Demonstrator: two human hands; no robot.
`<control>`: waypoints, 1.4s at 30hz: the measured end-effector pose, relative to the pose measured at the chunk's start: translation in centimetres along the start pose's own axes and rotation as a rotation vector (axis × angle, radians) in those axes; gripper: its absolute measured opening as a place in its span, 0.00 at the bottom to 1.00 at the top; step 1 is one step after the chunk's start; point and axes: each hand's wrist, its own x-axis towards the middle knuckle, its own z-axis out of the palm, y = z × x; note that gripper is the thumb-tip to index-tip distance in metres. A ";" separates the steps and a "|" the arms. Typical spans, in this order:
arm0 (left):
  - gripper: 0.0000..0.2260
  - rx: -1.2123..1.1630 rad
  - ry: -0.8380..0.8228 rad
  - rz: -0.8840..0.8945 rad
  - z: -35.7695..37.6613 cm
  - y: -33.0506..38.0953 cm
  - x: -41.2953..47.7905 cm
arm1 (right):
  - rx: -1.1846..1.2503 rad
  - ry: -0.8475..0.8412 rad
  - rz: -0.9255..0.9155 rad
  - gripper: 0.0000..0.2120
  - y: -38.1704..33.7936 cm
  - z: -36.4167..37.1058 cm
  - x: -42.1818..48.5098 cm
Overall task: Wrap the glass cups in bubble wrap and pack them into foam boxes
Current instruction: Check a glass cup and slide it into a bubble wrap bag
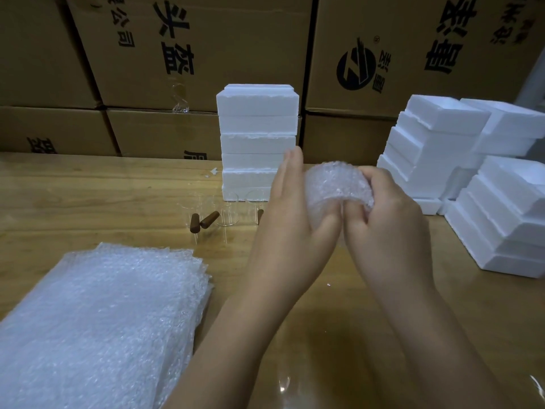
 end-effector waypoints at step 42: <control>0.46 0.347 -0.502 0.412 -1.4 -0.7 -0.1 | 0.368 -0.603 0.282 0.10 2.0 -1.3 1.7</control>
